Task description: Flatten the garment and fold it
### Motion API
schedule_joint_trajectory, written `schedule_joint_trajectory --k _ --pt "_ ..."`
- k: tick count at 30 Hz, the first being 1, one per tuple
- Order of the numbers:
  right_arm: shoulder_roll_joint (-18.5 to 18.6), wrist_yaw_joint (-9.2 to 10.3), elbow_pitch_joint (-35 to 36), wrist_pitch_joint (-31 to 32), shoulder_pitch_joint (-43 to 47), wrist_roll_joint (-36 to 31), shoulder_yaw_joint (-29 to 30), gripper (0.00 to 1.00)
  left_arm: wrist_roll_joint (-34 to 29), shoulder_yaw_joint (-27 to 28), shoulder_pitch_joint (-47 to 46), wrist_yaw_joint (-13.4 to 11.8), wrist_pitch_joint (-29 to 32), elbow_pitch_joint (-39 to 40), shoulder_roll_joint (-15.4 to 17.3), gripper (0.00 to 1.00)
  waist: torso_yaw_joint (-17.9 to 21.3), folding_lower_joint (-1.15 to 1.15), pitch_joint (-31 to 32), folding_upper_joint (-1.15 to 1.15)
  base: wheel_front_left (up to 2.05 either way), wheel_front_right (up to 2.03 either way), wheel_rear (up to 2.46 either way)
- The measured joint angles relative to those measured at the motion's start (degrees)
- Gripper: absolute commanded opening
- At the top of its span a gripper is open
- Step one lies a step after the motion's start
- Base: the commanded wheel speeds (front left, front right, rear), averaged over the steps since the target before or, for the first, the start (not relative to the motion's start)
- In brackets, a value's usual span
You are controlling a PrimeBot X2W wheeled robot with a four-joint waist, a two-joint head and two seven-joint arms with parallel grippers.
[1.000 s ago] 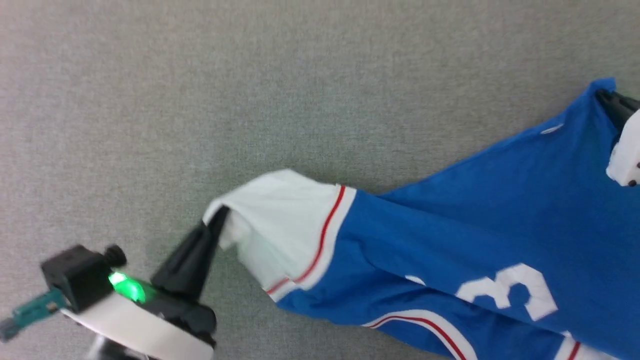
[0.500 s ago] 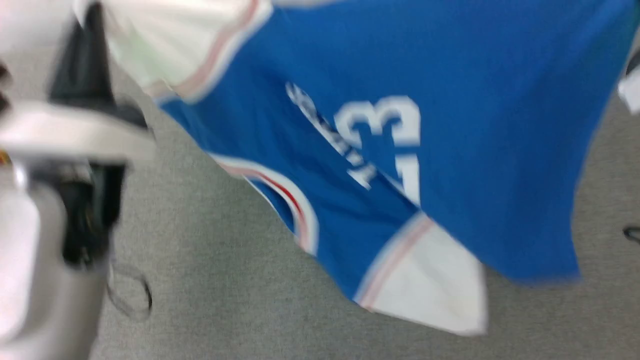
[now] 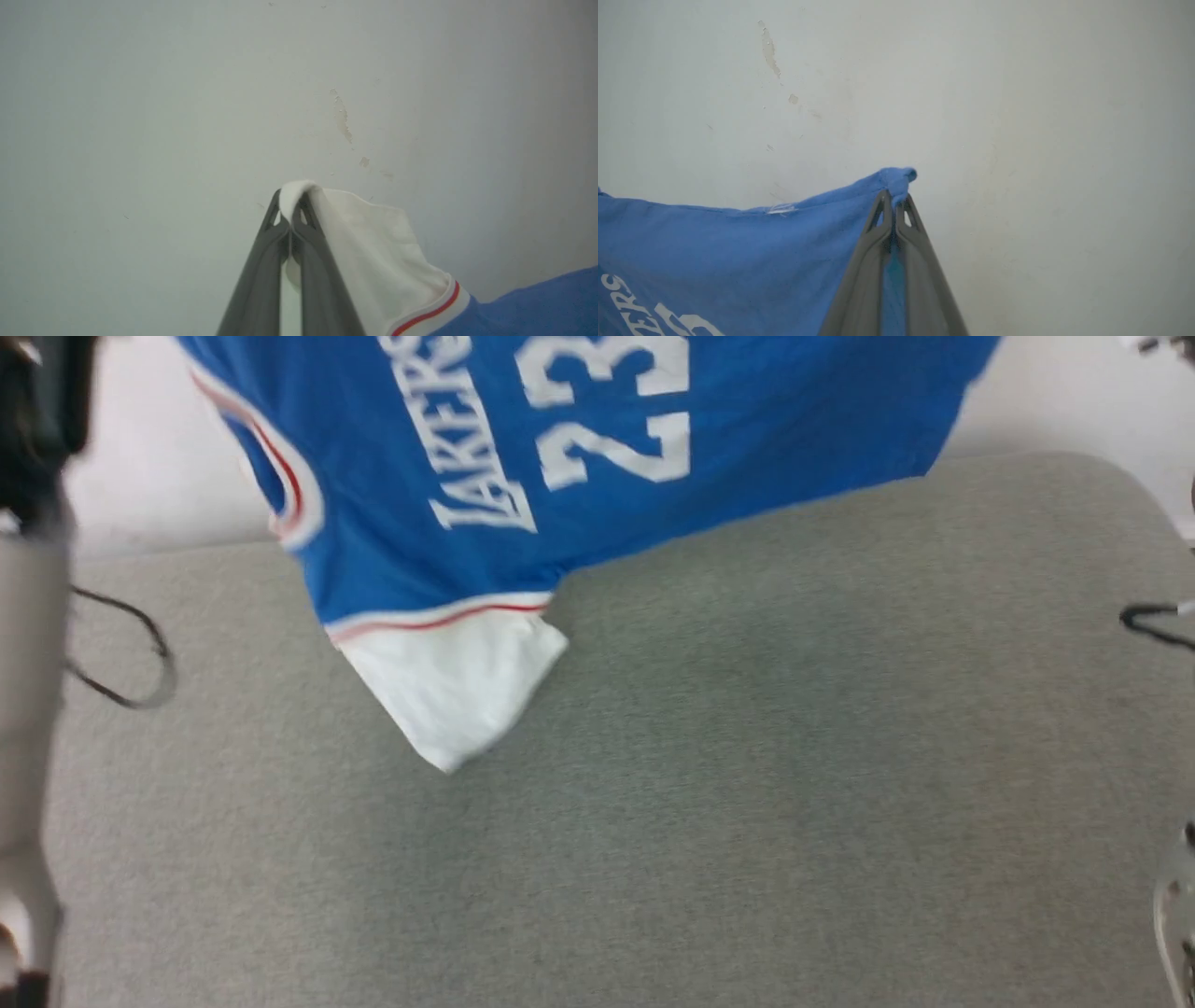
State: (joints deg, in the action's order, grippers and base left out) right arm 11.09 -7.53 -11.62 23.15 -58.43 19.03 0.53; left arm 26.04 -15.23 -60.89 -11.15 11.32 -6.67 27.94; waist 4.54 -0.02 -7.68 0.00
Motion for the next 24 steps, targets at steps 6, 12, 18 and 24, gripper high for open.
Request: schedule_joint_trajectory --k 6,12,18,24 --pt "-1.3 0.0 -4.1 1.5 -6.7 -1.2 0.5 0.0 -2.4 -1.2 -9.2 0.5 2.8 -4.1 1.1 0.0 2.0 0.01 -0.7 0.0 0.0 0.0 0.0" --pt "-2.3 0.0 -8.7 0.9 -14.7 -5.7 2.5 0.0 -7.1 -2.0 -18.9 -1.4 1.7 -7.8 1.2 0.0 3.1 0.02 -5.3 0.0 0.0 0.0 0.0" --pt "-4.2 0.0 -13.1 -2.3 -22.1 -8.8 2.8 0.0 -10.0 -2.2 -29.4 -1.5 -4.4 -12.2 1.1 0.0 3.5 0.04 -12.5 0.0 0.0 0.0 0.0" --pt "-5.0 0.0 -16.1 -6.2 -28.5 -10.9 2.5 0.0 -10.6 -3.3 -36.6 0.1 -7.6 -14.4 -0.1 0.0 3.8 0.04 -20.0 0.0 0.0 0.0 0.0"
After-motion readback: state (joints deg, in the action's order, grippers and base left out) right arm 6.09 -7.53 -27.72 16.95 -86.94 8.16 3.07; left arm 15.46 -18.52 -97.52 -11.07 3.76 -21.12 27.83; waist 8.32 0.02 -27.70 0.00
